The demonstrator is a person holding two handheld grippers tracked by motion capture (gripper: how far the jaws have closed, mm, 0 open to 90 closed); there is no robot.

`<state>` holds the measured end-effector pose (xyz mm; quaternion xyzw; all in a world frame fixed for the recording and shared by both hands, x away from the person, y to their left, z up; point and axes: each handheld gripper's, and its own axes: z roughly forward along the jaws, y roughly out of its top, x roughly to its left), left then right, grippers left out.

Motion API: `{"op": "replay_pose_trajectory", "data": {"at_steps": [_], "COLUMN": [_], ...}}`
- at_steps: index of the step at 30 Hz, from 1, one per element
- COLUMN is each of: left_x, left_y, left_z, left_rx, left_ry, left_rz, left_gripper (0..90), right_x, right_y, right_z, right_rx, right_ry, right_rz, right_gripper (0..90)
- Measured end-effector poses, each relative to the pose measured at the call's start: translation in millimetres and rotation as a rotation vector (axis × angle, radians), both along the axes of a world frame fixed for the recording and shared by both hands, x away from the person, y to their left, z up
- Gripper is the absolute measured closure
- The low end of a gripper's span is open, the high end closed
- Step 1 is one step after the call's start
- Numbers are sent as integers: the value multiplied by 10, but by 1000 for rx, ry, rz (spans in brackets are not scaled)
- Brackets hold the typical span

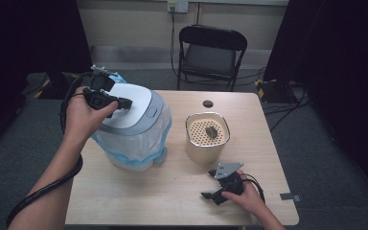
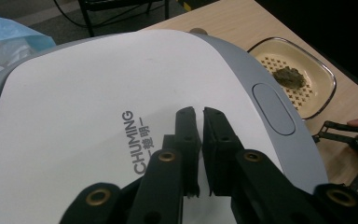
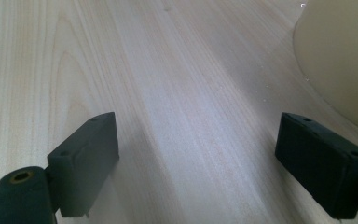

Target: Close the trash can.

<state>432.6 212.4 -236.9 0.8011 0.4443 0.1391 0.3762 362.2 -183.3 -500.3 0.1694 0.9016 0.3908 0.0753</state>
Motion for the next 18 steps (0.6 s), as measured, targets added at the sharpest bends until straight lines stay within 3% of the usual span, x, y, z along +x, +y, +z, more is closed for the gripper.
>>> {"op": "replay_pose_trajectory", "data": {"at_steps": [2,4,5,6,8,13,14,15,16,18], "left_x": [-13,-32,-38,-38,-41,-38,-36,-39,-48,-64], "left_y": [24,6,-9,-27,-45,-41,-39,-41,-57,-89], "left_z": [-28,-30,-36,-51,-51,-56,-57,-53,-58,-67], "left_rx": [-32,-16,10,-12,-7,-39,-61,-95,-104,-91], "left_ry": [-7,-21,-2,-12,-15,5,13,25,16,-10], "left_rz": [14,6,-2,0,0,-26,-33,-40,-40,-79], "left_gripper": [885,900,900,900,900,897,868,783,659,499], "right_x": [0,0,-1,0,1,2,2,2,2,4], "right_y": [0,0,0,0,0,0,0,0,0,-2], "right_z": [0,0,0,-1,-1,-1,0,0,0,-1], "right_rx": [0,0,0,0,0,0,0,0,0,0], "right_ry": [0,0,0,0,2,1,2,2,2,3], "right_rz": [0,0,0,0,3,3,3,2,3,4], "right_gripper": [125,125,126,124,123,123,123,123,122,122]}}
